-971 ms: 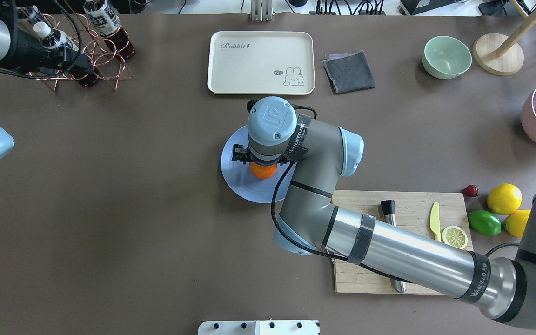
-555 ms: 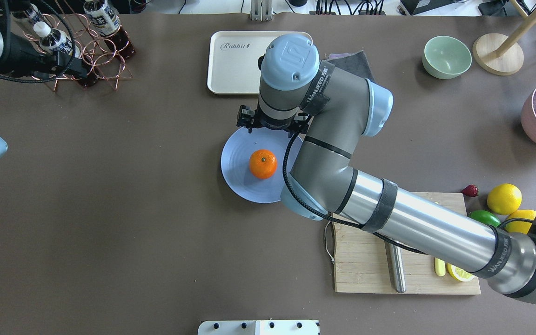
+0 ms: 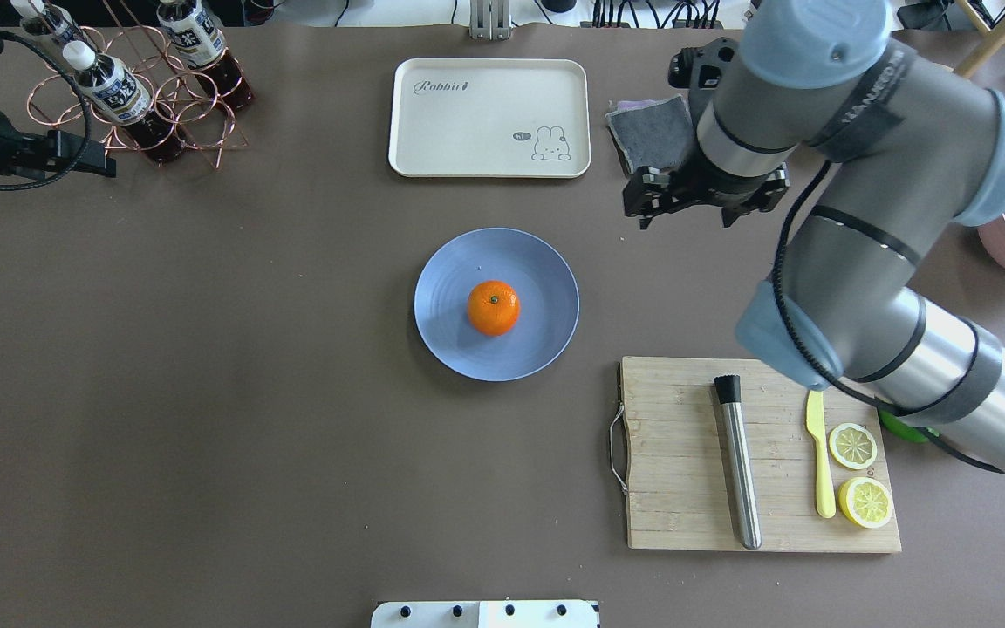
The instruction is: Pick orange to plate
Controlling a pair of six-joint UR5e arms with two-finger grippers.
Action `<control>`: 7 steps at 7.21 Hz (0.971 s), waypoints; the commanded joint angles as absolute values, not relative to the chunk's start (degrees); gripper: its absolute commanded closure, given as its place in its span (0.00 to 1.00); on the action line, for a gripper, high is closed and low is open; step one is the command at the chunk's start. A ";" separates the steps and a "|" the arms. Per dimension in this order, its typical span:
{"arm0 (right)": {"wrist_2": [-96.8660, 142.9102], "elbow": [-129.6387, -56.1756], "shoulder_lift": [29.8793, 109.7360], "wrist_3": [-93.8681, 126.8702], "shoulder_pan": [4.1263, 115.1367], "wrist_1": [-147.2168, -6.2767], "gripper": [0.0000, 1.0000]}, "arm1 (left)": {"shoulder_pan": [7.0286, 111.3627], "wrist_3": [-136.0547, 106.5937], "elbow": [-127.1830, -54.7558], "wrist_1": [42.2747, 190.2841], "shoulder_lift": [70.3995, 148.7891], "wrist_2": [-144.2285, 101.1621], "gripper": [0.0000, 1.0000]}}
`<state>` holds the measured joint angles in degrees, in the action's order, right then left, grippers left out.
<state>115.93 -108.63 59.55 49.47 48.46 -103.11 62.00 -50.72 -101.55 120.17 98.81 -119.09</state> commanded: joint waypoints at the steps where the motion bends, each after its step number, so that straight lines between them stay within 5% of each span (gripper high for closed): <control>1: 124.85 -109.16 71.41 27.09 62.77 -102.83 0.00 | 65.37 -42.88 -102.38 120.32 94.08 -119.62 0.02; 7: 134.39 -94.07 92.18 -3.33 88.92 -89.16 0.00 | 85.25 -18.63 -98.71 119.88 78.58 -134.12 0.02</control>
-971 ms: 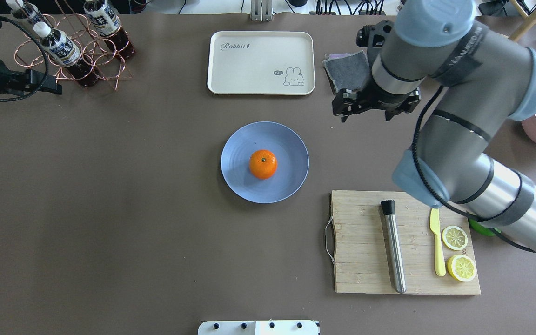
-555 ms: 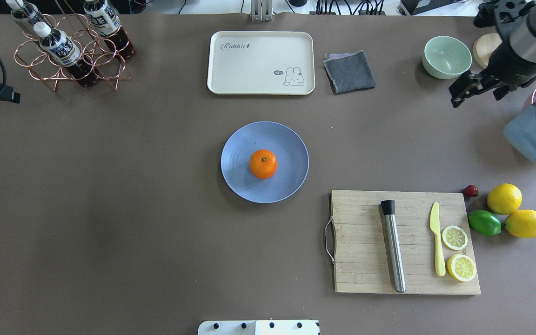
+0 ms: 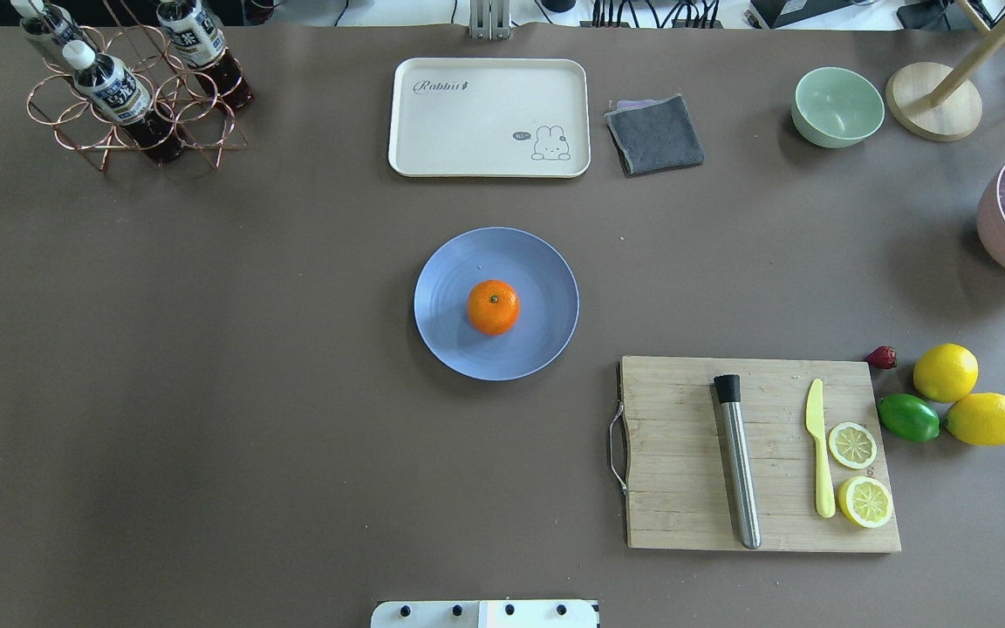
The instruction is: Pick orange to plate
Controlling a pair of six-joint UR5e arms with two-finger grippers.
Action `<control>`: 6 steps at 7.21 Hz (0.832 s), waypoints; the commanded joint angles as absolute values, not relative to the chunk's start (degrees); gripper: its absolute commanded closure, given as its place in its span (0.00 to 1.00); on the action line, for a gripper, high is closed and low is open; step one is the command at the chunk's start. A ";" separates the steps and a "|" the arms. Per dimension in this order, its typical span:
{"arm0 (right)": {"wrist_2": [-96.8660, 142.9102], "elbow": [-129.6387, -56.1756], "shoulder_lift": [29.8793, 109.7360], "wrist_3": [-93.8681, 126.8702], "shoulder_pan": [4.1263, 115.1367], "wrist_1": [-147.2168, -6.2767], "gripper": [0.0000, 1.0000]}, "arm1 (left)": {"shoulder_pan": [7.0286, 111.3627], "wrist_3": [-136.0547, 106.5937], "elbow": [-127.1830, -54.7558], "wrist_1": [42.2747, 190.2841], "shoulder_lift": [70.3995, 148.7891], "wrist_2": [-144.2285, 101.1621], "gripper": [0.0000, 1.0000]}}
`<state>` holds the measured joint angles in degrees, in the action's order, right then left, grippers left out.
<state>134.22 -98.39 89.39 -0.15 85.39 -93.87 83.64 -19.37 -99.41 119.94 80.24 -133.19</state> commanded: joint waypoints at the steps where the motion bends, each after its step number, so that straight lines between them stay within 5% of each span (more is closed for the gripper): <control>1: 134.04 -93.35 92.63 -3.25 90.69 -88.08 0.00 | 85.34 -18.63 -97.57 119.97 78.49 -134.03 0.02; 6: 133.95 -93.52 94.39 -3.25 94.22 -87.98 0.00 | 87.27 -12.80 -105.09 106.23 78.84 -133.86 0.02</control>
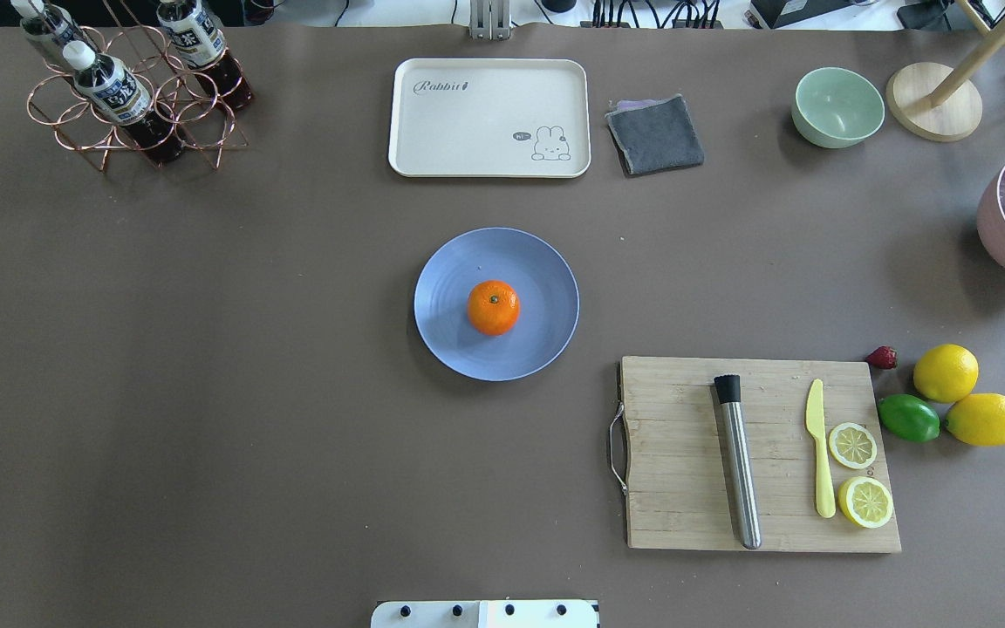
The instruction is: Pick orange to plate
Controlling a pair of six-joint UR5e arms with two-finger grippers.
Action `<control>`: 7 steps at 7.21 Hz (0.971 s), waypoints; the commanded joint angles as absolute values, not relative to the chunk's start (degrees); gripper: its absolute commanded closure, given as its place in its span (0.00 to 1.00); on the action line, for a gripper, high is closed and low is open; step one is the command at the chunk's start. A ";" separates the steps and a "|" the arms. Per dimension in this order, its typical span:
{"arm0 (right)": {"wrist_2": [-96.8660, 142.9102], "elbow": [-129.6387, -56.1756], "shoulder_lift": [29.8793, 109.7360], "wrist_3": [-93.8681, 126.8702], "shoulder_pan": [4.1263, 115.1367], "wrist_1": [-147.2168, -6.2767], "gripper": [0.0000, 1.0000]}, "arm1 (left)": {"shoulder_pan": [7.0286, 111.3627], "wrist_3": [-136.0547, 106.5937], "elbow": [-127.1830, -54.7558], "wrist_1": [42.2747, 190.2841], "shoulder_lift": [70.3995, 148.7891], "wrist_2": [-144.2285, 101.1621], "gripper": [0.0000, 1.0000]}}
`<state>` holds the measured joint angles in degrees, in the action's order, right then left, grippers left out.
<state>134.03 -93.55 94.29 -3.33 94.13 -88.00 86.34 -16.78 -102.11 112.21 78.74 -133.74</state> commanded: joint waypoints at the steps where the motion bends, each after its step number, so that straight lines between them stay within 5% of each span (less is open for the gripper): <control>1: 133.42 -93.52 94.57 -3.16 94.22 -87.98 0.00 | 90.41 -7.00 -105.20 102.17 79.19 -133.16 0.02; 7: 133.50 -93.95 93.52 -0.35 94.04 -87.89 0.00 | 90.88 -6.15 -104.15 101.51 78.75 -133.24 0.02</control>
